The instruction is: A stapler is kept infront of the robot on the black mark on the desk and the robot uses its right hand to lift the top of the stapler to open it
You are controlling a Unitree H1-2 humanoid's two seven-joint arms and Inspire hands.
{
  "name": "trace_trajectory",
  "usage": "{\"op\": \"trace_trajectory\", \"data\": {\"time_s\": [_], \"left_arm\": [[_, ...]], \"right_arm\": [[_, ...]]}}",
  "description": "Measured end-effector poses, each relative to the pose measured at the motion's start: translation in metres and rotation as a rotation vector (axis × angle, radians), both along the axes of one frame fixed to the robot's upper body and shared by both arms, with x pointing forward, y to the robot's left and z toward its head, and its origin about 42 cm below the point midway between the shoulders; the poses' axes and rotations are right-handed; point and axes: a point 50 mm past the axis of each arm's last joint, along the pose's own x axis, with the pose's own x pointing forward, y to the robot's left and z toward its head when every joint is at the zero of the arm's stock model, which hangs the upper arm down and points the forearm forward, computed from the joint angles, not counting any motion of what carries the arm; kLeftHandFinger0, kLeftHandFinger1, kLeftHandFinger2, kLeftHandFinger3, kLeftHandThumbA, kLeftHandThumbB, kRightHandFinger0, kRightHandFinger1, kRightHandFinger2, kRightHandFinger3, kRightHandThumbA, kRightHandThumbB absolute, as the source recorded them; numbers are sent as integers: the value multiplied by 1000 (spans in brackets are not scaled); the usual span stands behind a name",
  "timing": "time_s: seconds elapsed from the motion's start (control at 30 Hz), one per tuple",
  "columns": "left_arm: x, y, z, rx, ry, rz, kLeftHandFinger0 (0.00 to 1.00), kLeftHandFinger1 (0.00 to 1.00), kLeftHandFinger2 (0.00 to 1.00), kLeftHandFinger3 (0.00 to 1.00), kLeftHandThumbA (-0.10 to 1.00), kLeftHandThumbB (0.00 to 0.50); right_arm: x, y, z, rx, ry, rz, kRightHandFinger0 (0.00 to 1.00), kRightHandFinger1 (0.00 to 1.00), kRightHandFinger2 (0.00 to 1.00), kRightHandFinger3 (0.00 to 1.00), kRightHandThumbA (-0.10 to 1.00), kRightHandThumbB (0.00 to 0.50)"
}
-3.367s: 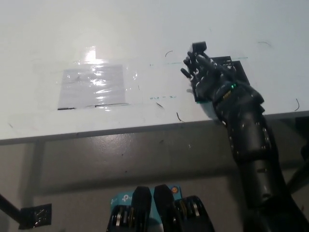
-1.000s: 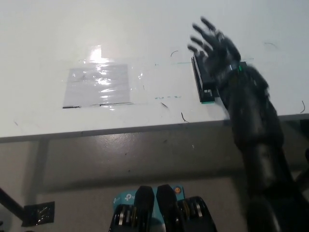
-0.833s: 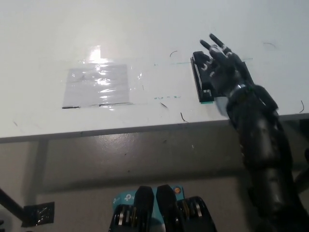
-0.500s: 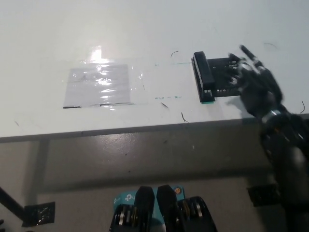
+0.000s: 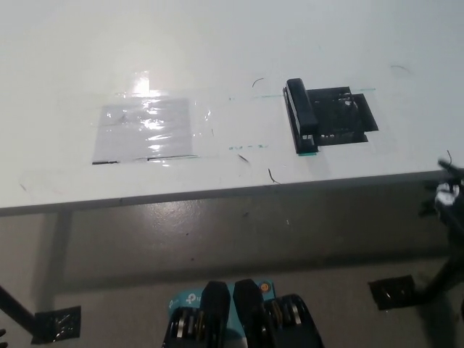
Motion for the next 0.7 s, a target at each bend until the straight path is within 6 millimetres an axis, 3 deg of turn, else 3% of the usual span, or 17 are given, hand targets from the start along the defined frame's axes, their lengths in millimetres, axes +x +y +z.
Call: {"op": "trace_trajectory", "data": {"time_s": [0.1,0.27,0.33,0.5,0.7], "left_arm": [[0,0,0,0,0,0,564,573,729,878,275,162],[1,0,-1,-2,0,0,590,573,714,879,310,139],[3,0,0,-2,-2,-1,588,571,722,878,308,157],[4,0,0,-3,-4,0,558,560,742,914,293,151],[5,0,2,-1,-11,0,596,602,778,918,297,141]], "right_arm": [[1,-5,-27,-45,66,-54,213,274,394,614,71,0],[2,-8,-67,-101,154,-122,216,277,414,585,116,11],[2,-9,-79,-132,176,-141,227,283,416,576,86,0],[3,-10,-95,-208,186,-174,223,272,392,551,99,18],[12,-9,-93,-277,122,-198,210,258,371,536,127,34]]}}
